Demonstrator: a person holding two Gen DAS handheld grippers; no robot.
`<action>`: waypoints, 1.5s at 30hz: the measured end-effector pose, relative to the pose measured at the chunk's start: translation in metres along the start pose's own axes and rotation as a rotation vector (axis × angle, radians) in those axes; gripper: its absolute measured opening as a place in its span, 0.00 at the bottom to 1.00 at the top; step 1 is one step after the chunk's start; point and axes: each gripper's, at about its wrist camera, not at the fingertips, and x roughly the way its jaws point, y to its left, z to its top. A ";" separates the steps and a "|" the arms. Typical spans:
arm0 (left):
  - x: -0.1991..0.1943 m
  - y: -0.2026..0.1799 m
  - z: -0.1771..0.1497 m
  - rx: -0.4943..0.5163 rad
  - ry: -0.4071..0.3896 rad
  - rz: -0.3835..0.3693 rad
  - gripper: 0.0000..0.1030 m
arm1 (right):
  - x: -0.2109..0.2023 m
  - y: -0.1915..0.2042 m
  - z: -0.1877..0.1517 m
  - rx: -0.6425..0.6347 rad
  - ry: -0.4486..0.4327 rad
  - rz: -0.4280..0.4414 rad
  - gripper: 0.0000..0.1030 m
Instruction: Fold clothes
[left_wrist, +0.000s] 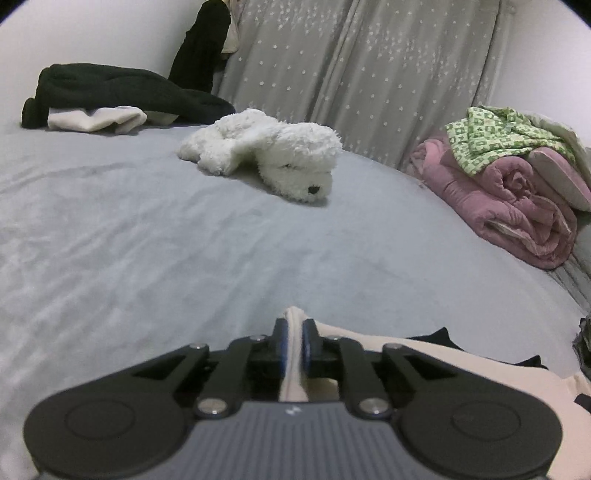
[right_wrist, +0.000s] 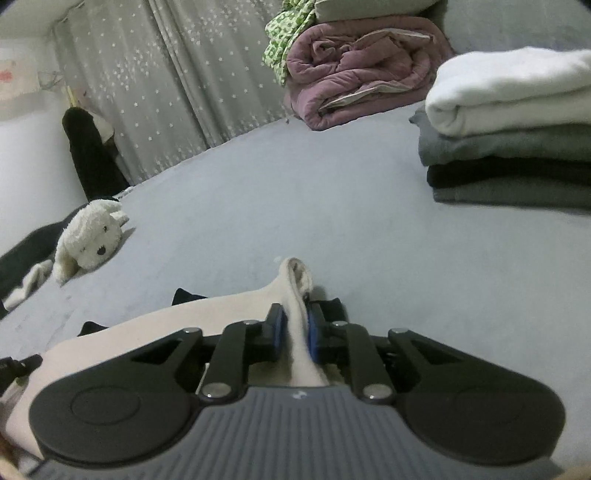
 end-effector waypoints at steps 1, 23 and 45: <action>-0.003 -0.003 0.002 0.007 -0.001 0.007 0.17 | -0.002 0.002 0.001 -0.010 -0.006 -0.008 0.33; -0.041 -0.095 -0.045 0.381 0.080 -0.272 0.65 | -0.006 0.092 -0.030 -0.406 -0.004 0.105 0.48; -0.080 -0.005 -0.020 0.313 0.077 -0.207 0.65 | -0.037 0.014 -0.009 -0.219 0.024 0.082 0.45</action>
